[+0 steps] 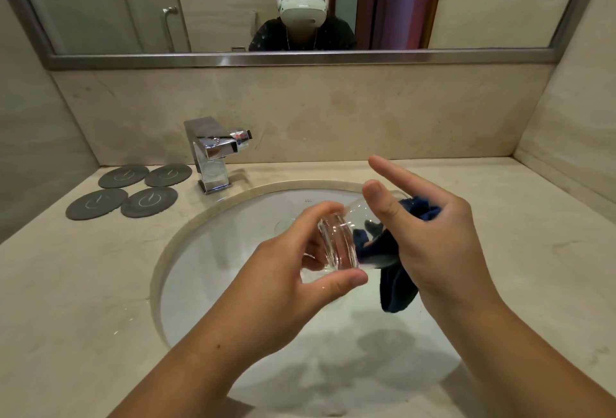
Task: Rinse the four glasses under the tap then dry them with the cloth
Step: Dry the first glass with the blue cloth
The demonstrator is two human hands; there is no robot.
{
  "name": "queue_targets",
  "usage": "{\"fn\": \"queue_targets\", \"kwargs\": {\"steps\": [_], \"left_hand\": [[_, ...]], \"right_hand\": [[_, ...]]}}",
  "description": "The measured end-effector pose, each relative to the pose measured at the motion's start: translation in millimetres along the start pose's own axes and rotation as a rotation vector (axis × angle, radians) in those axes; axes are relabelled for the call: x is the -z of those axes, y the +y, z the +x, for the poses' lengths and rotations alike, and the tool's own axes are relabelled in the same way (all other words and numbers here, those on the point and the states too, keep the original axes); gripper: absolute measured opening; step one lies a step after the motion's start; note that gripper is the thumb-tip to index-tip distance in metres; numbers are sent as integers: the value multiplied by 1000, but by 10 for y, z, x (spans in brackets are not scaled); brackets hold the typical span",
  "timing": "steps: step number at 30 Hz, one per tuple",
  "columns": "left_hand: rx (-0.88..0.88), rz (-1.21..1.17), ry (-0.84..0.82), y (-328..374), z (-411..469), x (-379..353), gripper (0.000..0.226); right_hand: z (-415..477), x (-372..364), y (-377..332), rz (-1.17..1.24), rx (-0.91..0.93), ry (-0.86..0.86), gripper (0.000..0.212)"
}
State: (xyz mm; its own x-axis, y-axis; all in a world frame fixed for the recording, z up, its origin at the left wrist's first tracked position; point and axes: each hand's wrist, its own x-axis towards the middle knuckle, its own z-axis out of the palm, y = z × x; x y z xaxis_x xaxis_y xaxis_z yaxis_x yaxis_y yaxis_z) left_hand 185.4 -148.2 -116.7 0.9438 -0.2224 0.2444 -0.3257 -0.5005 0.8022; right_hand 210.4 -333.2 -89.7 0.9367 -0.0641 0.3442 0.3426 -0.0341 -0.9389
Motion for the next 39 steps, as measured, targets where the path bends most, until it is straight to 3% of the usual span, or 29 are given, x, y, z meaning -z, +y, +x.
{"fn": "queue_targets", "kwargs": {"steps": [4, 9, 12, 18, 24, 27, 30, 32, 35, 39], "left_hand": [[-5, 24, 7, 20, -1, 20, 75], [173, -322, -69, 39, 53, -1, 62], [172, -394, -70, 48, 67, 5, 50], [78, -259, -27, 30, 51, 15, 49], [2, -70, -2, 16, 14, 25, 69], [53, -156, -7, 1, 30, 12, 65], [188, -390, -90, 47, 48, 2, 64], [212, -447, -118, 73, 58, 1, 50], [186, -433, -77, 63, 61, 11, 35], [90, -233, -28, 5, 38, 29, 56]], "right_hand": [[-3, -18, -14, 24, -5, 34, 52], [-45, -46, -56, 80, 14, 55, 49], [-55, -48, -54, 49, 33, 49, 47], [-43, -34, -58, 64, 12, 19, 49], [-12, -6, -67, 87, 12, 34, 47], [-32, -3, -72, 67, 33, 58, 50], [-63, -32, -96, 39, 31, 42, 48], [-77, -36, -106, 30, 32, 35, 45], [-85, -45, -118, 62, -2, 0, 36], [-69, -40, -98, 95, -29, 1, 36]]}}
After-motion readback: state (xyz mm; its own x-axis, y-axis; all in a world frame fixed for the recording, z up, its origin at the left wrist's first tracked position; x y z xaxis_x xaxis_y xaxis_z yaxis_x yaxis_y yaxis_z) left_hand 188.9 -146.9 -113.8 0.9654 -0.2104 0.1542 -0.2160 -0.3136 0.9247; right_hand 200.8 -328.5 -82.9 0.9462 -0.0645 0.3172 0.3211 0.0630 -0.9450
